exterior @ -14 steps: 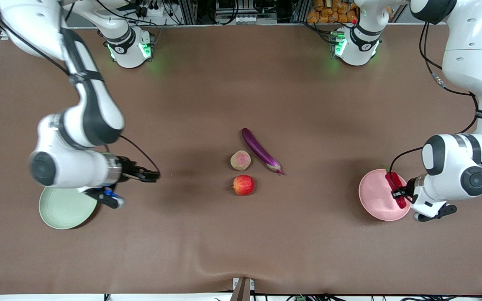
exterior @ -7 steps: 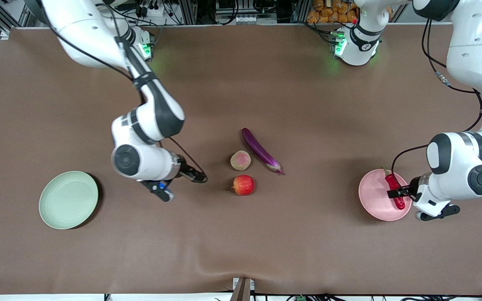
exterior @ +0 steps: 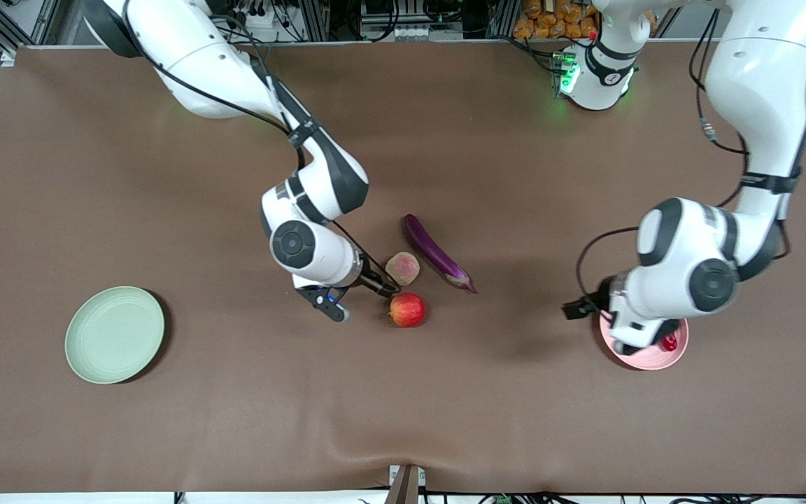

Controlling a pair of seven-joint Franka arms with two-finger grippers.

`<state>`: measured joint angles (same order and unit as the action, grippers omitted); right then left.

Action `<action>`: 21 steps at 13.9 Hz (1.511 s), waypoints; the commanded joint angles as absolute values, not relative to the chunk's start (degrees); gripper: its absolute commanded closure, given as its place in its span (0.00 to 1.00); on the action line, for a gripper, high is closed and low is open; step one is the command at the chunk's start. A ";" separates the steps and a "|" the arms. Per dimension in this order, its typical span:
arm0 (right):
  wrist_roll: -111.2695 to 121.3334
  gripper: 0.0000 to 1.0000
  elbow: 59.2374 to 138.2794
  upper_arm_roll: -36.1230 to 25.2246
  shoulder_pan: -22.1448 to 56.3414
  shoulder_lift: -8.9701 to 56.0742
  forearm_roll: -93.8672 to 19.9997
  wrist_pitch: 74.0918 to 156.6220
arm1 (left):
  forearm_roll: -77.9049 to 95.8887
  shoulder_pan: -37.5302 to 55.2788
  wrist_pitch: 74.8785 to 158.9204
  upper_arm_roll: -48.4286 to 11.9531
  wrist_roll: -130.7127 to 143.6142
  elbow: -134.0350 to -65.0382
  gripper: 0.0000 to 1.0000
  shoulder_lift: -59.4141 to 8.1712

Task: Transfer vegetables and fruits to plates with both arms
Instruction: 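Grasp the eggplant with the left gripper while the right gripper grasps the peach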

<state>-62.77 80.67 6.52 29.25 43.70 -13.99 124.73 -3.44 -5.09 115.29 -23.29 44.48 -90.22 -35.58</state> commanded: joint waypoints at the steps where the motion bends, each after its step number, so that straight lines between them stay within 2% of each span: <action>1: -65.12 0.00 79.63 6.06 31.11 45.17 -14.76 125.33 | -0.97 -0.37 118.64 -23.47 54.36 -90.44 0.00 -36.47; 8: -70.04 0.00 79.63 6.06 35.23 48.77 -14.59 132.18 | -0.26 8.61 127.16 -23.38 67.05 -92.19 0.00 -40.42; 9: -69.87 0.20 79.63 6.06 35.24 48.95 -14.59 132.19 | -0.26 9.05 127.61 -23.47 67.67 -92.28 0.00 -40.69; 10: -69.09 0.58 79.63 6.06 34.64 48.96 -14.42 131.93 | -0.09 9.40 127.70 -23.47 68.02 -92.37 0.00 -41.22; 11: -68.39 0.87 79.63 6.06 34.19 48.69 -14.15 131.66 | 0.87 9.75 127.71 -23.47 68.11 -92.55 0.00 -41.31; 12: -67.86 1.00 79.54 6.06 33.41 48.34 -14.32 131.23 | 2.62 10.71 127.79 -23.47 68.12 -92.98 0.00 -41.31; 14: -67.68 1.00 79.10 6.24 31.04 47.64 -14.59 126.77 | 4.48 12.03 127.97 -23.38 68.12 -93.43 0.00 -41.31; 16: -63.66 1.00 78.93 6.85 27.53 45.19 -14.85 118.17 | 4.57 12.83 128.14 -23.47 68.20 -94.13 0.00 -41.40; 18: -58.04 1.00 78.84 6.77 23.22 41.24 -14.85 109.20 | 5.88 14.49 130.59 -23.38 68.20 -94.31 0.00 -42.53; 21: -46.54 1.00 78.84 6.42 15.32 37.27 -14.59 100.23 | 6.50 16.52 134.99 -23.20 71.35 -94.57 0.00 -44.12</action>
